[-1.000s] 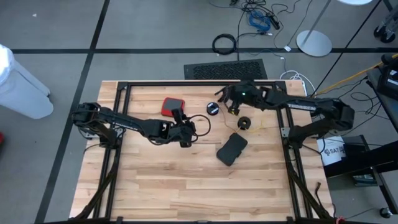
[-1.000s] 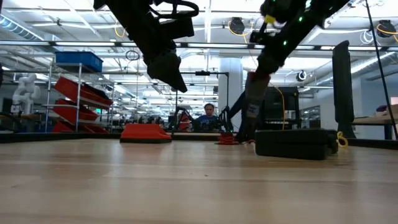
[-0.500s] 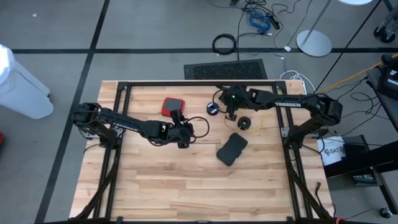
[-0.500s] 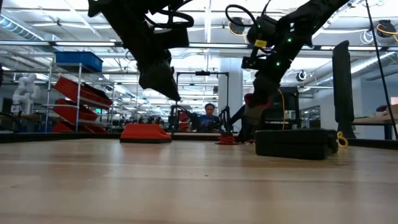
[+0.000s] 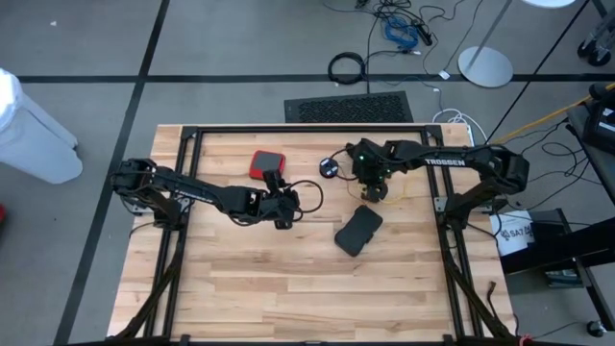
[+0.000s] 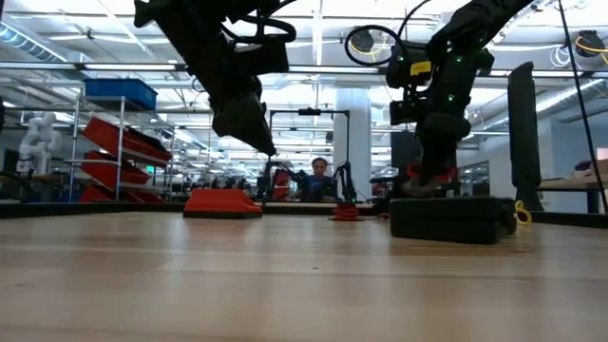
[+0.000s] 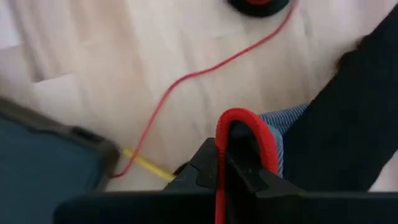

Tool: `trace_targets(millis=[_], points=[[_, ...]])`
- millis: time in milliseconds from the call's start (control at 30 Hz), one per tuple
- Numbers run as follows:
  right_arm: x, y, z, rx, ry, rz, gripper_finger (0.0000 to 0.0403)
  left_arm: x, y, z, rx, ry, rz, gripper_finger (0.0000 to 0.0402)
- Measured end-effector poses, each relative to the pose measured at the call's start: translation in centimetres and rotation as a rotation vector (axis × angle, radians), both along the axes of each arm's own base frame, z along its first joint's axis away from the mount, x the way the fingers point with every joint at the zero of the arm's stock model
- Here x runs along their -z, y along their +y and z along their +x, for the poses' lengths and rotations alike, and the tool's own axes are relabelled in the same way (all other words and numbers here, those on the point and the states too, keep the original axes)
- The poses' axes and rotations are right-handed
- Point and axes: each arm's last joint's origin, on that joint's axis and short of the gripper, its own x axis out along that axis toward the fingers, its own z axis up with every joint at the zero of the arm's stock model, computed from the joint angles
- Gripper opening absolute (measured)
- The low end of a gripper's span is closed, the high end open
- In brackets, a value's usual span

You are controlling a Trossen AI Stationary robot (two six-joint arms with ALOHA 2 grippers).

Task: Coil cords
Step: Move the gray gloves to the top right

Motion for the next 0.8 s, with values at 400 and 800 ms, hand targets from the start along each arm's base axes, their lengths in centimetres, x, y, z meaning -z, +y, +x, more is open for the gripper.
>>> trace_targets(millis=[400,800], points=[[-0.6,-1.2,0.8,-0.034,-0.163,0.015,0.0006,-0.1,0.0,0.1,0.002,-0.017,0.000,0.0244],[2.3,-2.3,1.1,-0.093,-0.129,0.208,0.0006,-0.2,0.0,0.2,0.002,-0.026,-0.001,0.0244]])
